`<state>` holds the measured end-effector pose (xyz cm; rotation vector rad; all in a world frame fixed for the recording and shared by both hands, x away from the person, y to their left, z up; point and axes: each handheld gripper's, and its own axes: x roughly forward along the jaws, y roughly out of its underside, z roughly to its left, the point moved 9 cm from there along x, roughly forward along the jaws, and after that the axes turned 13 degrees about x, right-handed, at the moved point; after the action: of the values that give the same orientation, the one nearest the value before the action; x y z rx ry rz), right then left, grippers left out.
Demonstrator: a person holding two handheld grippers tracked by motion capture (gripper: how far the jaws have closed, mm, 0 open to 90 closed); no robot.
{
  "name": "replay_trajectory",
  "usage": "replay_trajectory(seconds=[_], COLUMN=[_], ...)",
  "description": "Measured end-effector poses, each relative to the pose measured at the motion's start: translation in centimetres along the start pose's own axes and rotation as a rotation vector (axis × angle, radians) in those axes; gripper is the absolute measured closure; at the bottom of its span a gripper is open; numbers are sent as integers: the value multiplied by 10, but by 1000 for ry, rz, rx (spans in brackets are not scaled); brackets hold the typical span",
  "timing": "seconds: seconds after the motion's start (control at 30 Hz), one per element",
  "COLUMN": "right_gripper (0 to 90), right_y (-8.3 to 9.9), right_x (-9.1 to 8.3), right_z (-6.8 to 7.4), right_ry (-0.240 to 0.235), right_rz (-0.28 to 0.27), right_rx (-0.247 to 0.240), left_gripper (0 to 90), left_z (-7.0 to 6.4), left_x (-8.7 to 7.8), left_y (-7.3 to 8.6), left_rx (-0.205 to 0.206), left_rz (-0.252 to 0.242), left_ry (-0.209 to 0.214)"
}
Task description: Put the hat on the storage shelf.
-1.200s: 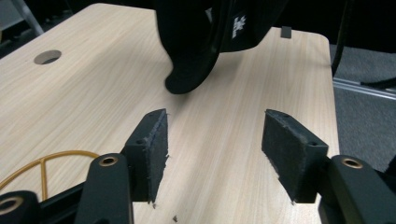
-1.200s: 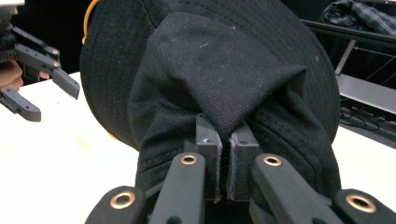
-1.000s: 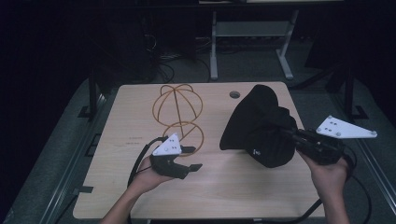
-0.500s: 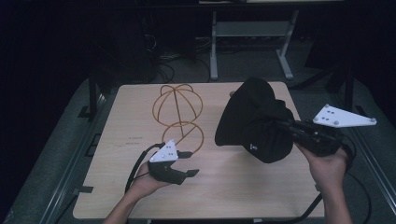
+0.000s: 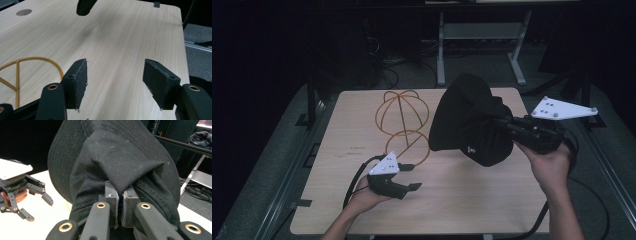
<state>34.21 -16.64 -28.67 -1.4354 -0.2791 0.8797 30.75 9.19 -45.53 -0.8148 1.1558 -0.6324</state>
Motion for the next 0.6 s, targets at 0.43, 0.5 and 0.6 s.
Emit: replay_trajectory(seconds=[0.43,0.5,0.6], right_gripper=[855,854,855], right_y=[-15,-17,-19], right_x=[17,19,21], right_z=[7,9,9], right_ry=[-45,-48,-53], right_rz=[-3,-2,-3], right_rx=[-2,1,0], left_gripper=[357,356,356], left_z=[2,2,2], left_x=[0,-1,0], left_y=[3,3,3], left_rx=[-4,-1,-4], left_rz=[-1,2,-2], left_ry=[-5,-7,-9])
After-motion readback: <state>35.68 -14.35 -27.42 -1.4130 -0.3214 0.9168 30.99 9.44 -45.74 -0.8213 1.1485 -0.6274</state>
